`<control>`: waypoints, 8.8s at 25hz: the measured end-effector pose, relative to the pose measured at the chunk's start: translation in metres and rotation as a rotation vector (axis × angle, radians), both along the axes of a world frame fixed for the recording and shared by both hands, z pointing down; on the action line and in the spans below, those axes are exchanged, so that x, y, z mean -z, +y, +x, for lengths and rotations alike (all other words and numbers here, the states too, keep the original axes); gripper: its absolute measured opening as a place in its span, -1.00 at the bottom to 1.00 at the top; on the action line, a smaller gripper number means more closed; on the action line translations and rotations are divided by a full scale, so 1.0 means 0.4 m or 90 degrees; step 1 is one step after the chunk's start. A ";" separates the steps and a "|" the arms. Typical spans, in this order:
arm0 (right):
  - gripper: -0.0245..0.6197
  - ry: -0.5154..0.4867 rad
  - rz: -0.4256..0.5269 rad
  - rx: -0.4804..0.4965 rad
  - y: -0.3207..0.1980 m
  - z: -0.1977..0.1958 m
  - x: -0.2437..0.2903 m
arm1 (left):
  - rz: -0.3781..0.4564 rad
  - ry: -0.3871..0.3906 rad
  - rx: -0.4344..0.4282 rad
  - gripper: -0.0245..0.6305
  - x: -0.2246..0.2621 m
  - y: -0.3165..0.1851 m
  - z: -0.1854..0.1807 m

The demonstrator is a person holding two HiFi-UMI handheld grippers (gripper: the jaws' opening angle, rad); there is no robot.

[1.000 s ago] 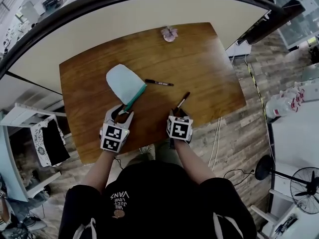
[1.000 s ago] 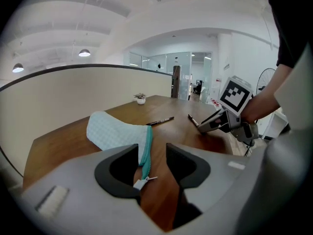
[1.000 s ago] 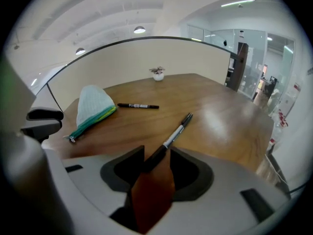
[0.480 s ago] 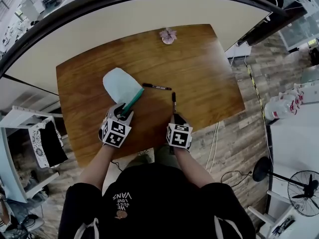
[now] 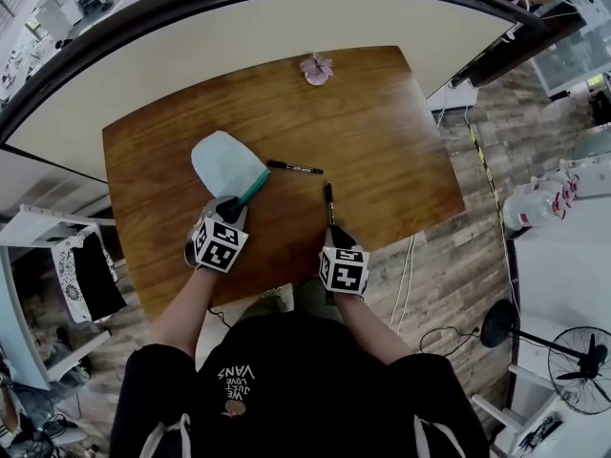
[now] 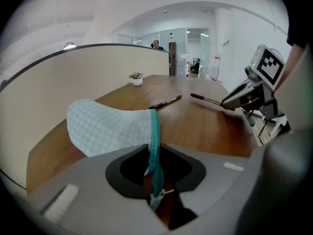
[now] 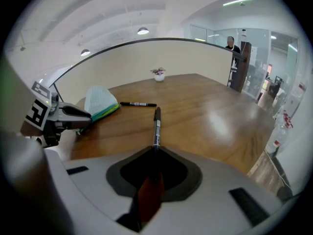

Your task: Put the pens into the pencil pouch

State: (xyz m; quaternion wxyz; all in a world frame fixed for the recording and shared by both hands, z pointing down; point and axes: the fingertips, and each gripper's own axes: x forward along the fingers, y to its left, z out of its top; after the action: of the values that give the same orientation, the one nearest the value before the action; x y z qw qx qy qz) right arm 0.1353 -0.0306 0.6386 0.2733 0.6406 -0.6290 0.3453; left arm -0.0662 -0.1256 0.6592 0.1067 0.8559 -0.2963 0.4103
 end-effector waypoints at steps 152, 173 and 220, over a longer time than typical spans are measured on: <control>-0.78 -0.038 0.061 0.611 -0.222 -0.406 0.309 | -0.053 0.483 0.224 -0.80 0.336 0.059 0.048; -0.78 -0.075 0.072 0.303 -0.212 -0.022 0.256 | -0.072 0.447 0.251 -0.80 0.252 -0.142 0.146; -0.88 -0.132 0.219 0.254 -0.090 -0.234 0.331 | 0.146 0.398 0.224 -0.78 0.446 0.023 -0.116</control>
State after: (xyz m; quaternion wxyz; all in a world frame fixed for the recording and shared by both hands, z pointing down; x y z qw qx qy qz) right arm 0.0418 -0.0667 0.5061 0.1569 0.5024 -0.8167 0.2367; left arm -0.1128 -0.1164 0.4810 0.1640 0.8821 -0.4361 0.0687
